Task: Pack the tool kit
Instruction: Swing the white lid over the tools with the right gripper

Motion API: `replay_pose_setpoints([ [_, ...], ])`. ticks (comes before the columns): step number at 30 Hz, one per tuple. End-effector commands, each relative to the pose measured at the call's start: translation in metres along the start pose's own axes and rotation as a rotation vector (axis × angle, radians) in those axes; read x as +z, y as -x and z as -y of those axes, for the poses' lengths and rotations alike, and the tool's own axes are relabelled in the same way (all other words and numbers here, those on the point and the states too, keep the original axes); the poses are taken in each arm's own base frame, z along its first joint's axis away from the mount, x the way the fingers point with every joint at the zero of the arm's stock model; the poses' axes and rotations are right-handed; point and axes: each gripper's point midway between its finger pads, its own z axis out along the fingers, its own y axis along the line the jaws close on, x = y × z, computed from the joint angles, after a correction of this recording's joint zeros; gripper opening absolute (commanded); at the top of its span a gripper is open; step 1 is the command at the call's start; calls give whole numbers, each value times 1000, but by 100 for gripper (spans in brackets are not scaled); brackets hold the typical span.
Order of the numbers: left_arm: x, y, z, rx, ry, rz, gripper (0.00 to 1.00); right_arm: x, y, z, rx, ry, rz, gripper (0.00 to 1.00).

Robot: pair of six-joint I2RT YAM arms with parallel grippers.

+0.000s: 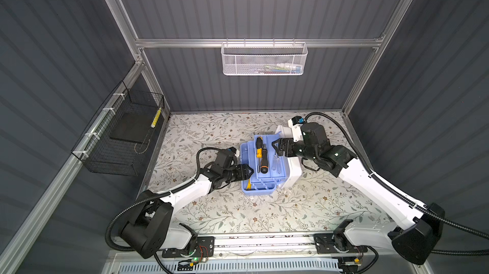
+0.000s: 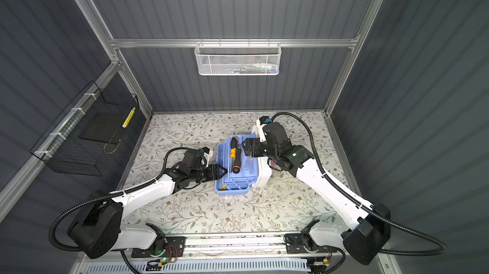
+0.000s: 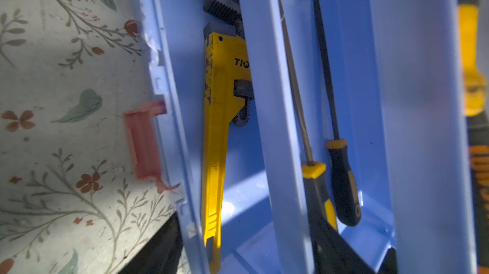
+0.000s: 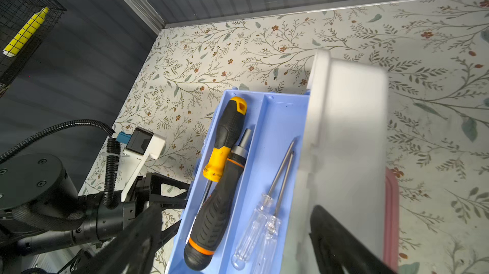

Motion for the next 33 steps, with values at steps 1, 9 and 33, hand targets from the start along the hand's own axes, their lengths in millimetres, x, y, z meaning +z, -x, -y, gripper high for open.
replay_pose_setpoints([
  [1,3,-6,-1,14,4,-32,73,-18,6,10,-33,-53,57,90],
  [9,3,-5,2,6,-6,-29,73,-17,-15,33,-47,-138,16,94],
  [33,-50,5,-18,11,195,65,82,23,-43,-12,70,181,-106,81],
])
